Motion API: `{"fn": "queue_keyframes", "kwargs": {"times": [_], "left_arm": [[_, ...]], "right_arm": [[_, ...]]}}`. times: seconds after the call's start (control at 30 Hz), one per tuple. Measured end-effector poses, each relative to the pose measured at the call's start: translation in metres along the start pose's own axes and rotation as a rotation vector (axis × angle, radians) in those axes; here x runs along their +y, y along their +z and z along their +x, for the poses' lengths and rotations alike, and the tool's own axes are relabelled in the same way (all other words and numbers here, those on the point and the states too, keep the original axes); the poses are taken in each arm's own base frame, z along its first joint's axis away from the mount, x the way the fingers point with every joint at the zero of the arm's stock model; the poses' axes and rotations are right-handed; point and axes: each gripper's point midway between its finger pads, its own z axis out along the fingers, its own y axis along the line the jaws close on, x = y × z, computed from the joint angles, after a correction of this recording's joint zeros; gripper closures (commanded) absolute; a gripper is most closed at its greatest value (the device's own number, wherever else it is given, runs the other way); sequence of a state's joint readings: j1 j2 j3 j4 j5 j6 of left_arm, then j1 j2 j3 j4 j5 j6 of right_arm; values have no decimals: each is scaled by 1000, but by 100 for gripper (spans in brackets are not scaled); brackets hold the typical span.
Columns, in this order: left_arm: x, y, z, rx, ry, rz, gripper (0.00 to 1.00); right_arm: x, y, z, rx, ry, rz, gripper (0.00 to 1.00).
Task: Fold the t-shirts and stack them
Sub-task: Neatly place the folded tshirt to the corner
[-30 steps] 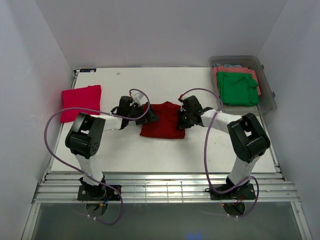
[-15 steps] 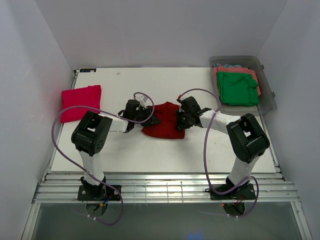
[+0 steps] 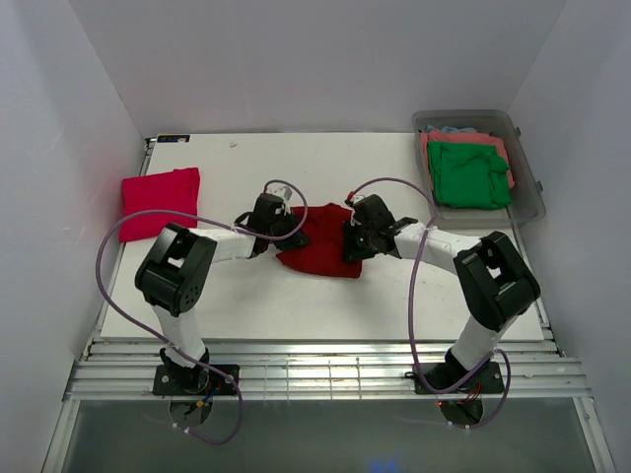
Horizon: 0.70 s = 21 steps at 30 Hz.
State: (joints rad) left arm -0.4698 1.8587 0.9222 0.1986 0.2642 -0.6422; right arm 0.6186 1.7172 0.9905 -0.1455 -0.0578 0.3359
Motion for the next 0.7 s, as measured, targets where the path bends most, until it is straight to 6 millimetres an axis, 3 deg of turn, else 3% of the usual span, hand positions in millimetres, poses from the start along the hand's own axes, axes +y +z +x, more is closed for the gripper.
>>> {"fn": "queue_keyframes", "kwargs": {"times": [0.07,0.2,0.43,0.57,0.7], "left_arm": [[11,-8,-2,18,28,-100,100],[32,-32,-24,11,66,-247,100],[83,-87,-105,-82,101,-475,100],[113,-116,-130,-99,120,-595,100],[128,-139,-148,-96,148,-665,100]], "right_arm": [[3,-8,0,-1,-11,0,63],[12,-33,-8,-36,-25,-4,62],[23,-82,-35,-167,-39,-31,61],[24,-96,-33,-193,-45,-41,61],[20,-102,-21,-186,-50,-38,59]]}}
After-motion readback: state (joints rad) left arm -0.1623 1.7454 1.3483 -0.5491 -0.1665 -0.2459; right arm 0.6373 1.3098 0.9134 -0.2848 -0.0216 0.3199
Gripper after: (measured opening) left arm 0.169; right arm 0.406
